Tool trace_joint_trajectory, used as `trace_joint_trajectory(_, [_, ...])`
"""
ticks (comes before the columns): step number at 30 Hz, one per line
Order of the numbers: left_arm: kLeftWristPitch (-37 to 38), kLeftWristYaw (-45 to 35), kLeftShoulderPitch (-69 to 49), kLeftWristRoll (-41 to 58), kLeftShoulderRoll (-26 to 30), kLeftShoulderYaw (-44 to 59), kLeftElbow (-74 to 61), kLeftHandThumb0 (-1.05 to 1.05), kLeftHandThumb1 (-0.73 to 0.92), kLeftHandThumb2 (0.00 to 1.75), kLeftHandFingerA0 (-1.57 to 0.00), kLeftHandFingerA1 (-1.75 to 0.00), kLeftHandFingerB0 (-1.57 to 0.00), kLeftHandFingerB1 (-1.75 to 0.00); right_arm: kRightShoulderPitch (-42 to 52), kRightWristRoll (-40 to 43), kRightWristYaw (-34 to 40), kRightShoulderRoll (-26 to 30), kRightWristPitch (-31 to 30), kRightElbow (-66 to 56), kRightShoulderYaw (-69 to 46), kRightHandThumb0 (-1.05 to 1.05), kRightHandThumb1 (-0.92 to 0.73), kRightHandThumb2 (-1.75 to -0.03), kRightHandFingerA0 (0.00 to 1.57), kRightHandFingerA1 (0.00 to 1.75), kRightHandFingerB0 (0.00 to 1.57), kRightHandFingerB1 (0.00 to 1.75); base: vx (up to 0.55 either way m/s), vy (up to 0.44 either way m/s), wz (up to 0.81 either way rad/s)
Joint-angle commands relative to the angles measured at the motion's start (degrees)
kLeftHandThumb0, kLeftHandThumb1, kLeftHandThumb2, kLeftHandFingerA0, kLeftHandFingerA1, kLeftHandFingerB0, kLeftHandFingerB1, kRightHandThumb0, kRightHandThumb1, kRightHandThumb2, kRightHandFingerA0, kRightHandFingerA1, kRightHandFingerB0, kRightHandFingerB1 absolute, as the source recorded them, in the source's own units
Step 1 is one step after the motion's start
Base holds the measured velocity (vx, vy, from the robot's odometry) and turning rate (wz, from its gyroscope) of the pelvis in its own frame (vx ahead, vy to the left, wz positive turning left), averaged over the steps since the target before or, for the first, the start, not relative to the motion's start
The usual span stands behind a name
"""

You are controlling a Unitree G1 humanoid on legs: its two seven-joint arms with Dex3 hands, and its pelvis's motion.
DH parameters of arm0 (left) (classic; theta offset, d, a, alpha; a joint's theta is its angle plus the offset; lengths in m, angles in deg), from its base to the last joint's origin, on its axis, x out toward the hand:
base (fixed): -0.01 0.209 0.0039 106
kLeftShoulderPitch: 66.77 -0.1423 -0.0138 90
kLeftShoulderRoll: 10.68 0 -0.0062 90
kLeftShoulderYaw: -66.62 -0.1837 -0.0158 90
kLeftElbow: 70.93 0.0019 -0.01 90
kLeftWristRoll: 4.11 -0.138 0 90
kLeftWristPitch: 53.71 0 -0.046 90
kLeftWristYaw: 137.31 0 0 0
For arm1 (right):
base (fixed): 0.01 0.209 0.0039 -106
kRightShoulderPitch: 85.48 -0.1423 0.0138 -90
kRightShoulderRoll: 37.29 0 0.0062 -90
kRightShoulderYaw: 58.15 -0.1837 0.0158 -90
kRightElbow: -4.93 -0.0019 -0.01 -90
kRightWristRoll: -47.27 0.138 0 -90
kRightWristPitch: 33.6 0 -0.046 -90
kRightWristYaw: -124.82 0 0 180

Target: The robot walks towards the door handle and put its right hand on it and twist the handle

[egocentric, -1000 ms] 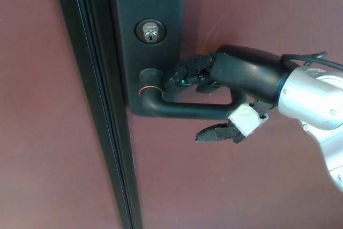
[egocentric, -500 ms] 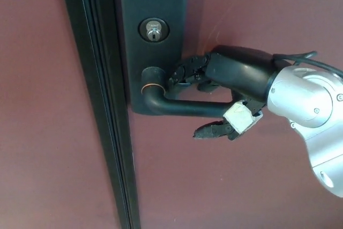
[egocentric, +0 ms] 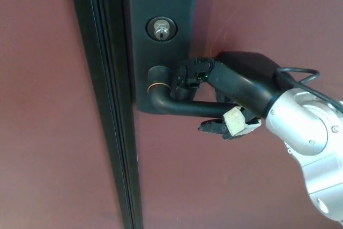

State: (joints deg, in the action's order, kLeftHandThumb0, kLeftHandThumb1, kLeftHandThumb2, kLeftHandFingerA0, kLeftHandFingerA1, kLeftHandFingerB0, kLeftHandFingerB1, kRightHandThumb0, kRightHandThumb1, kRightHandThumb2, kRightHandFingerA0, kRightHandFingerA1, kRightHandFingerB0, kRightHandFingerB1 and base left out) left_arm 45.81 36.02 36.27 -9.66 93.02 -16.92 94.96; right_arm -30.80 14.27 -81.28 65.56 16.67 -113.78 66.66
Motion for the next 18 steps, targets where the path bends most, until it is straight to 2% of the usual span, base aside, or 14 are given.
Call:
trace_joint_trajectory(1, [-0.6, -0.4, -0.1, 0.1, 0.0, 0.3, 0.0, -0.28, 0.56, 0.57, -0.72, -0.48, -0.53, -0.41, 2.6, -1.8, 1.1, -1.1, 4.1, 1.5, -1.3, -0.04, -0.54, -0.5, 0.67, 1.6, 0.68, 1.26, 0.0, 0.0, 0.0])
trace_joint_trajectory(14, [-0.8, -0.7, 0.1, -0.4, 0.0, 0.5, 0.0, -0.28, 0.56, 0.57, -0.71, -0.47, -0.53, -0.41, 3.3, -4.2, -2.1, -2.4, 5.5, 1.7, -3.2, -0.06, -0.55, -0.51, 0.66, 1.58, 0.62, 1.31, 0.0, 0.0, 0.0])
trace_joint_trajectory(15, [-1.0, -0.7, 0.1, -0.2, 0.0, 0.6, 0.0, -0.28, 0.56, 0.57, -0.71, -0.47, -0.53, -0.41, 3.4, -3.8, -2.3, -2.5, 5.5, 1.6, -3.7, -0.1, -0.53, -0.55, 0.67, 1.44, 0.69, 1.03, 0.0, 0.0, 0.0])
trace_joint_trajectory(16, [-1.2, -0.6, 0.1, 0.0, -0.1, 0.8, 0.0, -0.28, 0.56, 0.57, -0.71, -0.47, -0.53, -0.41, 3.5, -3.3, -2.5, -2.7, 5.5, 1.5, -4.3, -0.1, -0.53, -0.55, 0.67, 1.44, 0.69, 1.03, 0.0, 0.0, 0.0])
trace_joint_trajectory(17, [-1.2, -0.7, 0.1, 0.2, -0.1, 1.0, 0.0, -0.28, 0.56, 0.57, -0.71, -0.47, -0.53, -0.41, 3.4, -3.0, -3.6, -2.6, 5.0, 1.2, -4.6, -0.19, -0.52, -0.55, 0.68, 1.02, 0.7, 0.62, 0.0, 0.0, 0.0])
trace_joint_trajectory(18, [-1.1, -0.8, 0.1, 0.3, -0.2, 1.1, 0.0, -0.28, 0.56, 0.57, -0.71, -0.47, -0.53, -0.41, 3.0, -2.6, -5.1, -2.3, 4.4, 0.8, -4.9, -0.39, -0.44, -0.69, 0.48, 0.55, 0.41, 0.47, 0.0, 0.0, 0.0])
